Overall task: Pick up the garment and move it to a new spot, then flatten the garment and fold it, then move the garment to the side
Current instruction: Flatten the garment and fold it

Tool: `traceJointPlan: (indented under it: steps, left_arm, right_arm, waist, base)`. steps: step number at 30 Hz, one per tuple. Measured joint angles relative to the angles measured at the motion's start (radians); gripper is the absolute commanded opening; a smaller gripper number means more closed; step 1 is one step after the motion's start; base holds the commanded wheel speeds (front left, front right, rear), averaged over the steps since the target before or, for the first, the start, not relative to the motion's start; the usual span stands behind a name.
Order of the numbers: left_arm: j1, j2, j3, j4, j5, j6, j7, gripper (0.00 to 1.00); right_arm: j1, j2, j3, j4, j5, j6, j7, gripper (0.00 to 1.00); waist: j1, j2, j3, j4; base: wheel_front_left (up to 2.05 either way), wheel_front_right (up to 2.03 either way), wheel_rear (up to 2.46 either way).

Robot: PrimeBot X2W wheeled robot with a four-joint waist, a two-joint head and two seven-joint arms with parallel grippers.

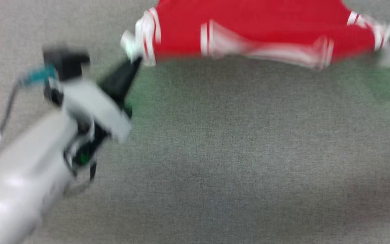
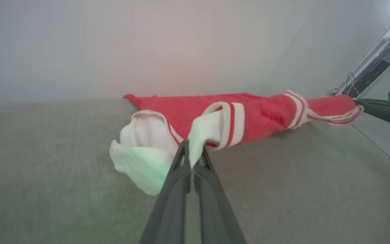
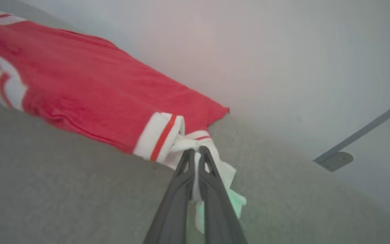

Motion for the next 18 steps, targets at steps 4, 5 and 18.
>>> traceJointPlan:
  steps: [4, 5, 18]
  left_arm:
    - [0.142, 0.052, -0.015, -0.090, -0.021, 0.000, 0.000, 0.00]
    - [0.175, 0.065, -0.020, -0.108, -0.020, 0.000, 0.000, 0.00]
    - [0.481, 0.249, -0.141, -0.313, -0.055, 0.000, 0.044, 0.00]
  right_arm:
    - [0.141, -0.105, 0.021, -0.195, 0.037, 0.000, 0.051, 0.00]
    - [0.172, -0.127, 0.024, -0.242, 0.044, 0.000, 0.066, 0.00]
    - [0.465, -0.354, 0.015, -0.624, 0.064, 0.000, 0.266, 0.00]
  waist:
    - [0.0000, 0.0000, -0.039, 0.001]
    - [0.0000, 0.0000, -0.050, 0.001]
    - [0.0000, 0.0000, -0.177, 0.004]
  base:
    - [0.00, 0.00, 0.00]
    - [0.00, 0.00, 0.00]
    - [0.00, 0.00, 0.00]
